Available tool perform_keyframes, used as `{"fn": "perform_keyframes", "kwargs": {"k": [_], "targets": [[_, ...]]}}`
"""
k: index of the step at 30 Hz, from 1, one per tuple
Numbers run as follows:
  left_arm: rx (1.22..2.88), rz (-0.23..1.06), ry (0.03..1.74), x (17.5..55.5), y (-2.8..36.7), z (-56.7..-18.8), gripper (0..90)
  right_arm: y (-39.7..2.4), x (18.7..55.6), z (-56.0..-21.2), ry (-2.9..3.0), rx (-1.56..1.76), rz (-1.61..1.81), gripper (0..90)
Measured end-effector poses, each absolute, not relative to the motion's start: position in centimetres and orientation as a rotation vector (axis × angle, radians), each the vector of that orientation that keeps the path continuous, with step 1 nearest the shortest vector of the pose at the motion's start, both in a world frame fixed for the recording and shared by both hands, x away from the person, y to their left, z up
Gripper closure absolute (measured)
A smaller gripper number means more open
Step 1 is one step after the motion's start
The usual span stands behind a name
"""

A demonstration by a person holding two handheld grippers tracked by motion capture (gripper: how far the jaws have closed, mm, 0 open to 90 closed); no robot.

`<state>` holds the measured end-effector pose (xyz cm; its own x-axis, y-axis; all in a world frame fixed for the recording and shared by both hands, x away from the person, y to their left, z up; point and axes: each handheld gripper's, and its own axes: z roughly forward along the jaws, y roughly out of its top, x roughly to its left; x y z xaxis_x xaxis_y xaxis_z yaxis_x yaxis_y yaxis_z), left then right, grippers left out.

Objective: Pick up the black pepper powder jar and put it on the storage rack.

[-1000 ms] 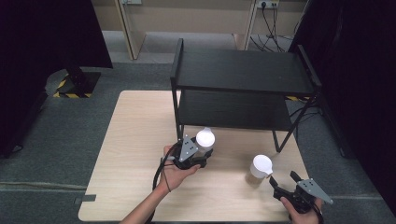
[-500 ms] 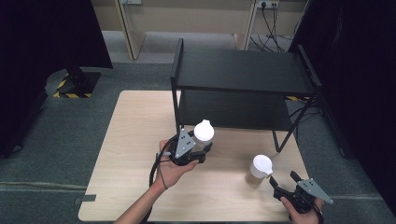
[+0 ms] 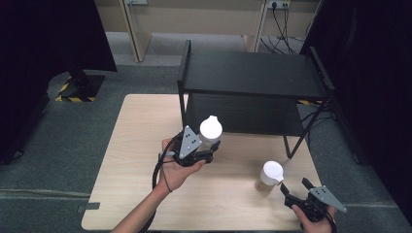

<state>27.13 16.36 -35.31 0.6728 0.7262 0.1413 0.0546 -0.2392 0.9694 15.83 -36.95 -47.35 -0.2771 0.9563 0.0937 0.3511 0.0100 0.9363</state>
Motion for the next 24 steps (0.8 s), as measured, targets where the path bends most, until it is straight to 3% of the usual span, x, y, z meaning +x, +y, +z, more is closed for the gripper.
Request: {"fn": "perform_keyframes", "kwargs": {"k": [24], "targets": [[1.665, 0.778, 0.620, 26.9, 16.9, -30.1, 30.7, -37.0, 15.8, -47.4, 1.677, 1.354, 1.272, 10.4]]}}
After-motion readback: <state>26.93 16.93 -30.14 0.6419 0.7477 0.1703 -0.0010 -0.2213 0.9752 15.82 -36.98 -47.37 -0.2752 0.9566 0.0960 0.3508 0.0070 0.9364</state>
